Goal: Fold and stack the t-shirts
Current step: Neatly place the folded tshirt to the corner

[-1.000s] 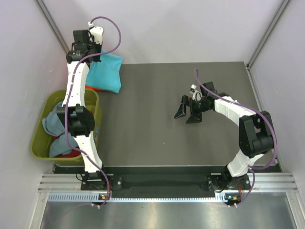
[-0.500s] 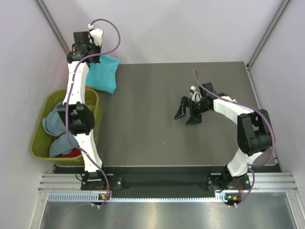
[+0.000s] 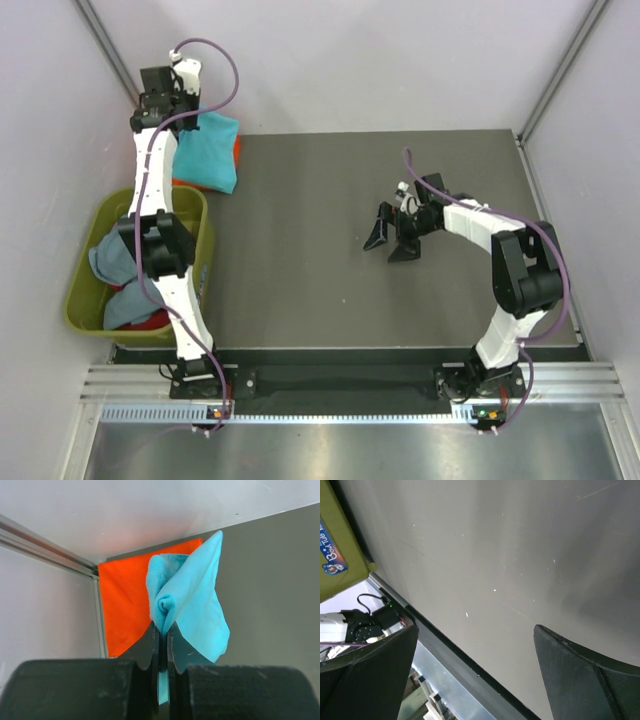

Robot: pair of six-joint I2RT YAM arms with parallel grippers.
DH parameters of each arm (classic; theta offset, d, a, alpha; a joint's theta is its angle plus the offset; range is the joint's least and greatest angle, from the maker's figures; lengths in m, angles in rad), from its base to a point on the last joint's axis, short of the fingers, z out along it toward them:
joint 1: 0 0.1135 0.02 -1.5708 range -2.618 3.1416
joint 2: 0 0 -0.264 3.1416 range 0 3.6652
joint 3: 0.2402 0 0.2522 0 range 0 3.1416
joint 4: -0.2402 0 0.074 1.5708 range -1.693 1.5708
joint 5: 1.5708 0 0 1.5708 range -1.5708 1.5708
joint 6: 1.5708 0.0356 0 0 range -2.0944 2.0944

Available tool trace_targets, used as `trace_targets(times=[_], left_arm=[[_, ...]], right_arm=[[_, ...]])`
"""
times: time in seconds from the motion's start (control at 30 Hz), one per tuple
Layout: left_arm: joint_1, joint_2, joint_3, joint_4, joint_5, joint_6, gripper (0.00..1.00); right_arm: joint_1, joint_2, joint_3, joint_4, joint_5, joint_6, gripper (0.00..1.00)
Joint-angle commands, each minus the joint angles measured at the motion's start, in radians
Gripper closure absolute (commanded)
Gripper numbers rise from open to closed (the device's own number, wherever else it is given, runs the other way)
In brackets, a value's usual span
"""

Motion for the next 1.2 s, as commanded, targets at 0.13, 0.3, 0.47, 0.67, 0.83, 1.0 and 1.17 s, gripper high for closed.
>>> trace_targets(times=[0.13,0.3,0.47,0.67,0.83,1.0,1.17], left_arm=[[0.018,0.045,0.090,0.105,0.068,-0.027,1.00],[0.028,0.091,0.120,0.122,0.088,-0.044,1.00],[0.039,0.127,0.139,0.161,0.078,-0.070,1.00],[0.050,0.167,0.140,0.184,0.045,-0.076,1.00],[0.055,0.198,0.127,0.211,0.022,-0.071,1.00],[0.056,0.189,0.048,0.306,-0.022,-0.067,1.00],[0.059,0.221,0.050,0.336,-0.051,-0.082,1.00]], right_arm=[[0.007,0.028,0.065,0.005,-0.015,-0.001,0.00],[0.008,0.054,0.080,-0.006,-0.015,-0.007,0.00],[0.007,0.080,0.103,-0.018,-0.018,-0.012,0.00],[0.007,0.115,0.140,-0.041,-0.018,-0.024,0.00],[0.007,0.143,0.158,-0.049,-0.018,-0.025,0.00],[0.008,0.167,0.177,-0.059,-0.015,-0.024,0.00],[0.007,0.181,0.203,-0.067,-0.010,-0.018,0.00]])
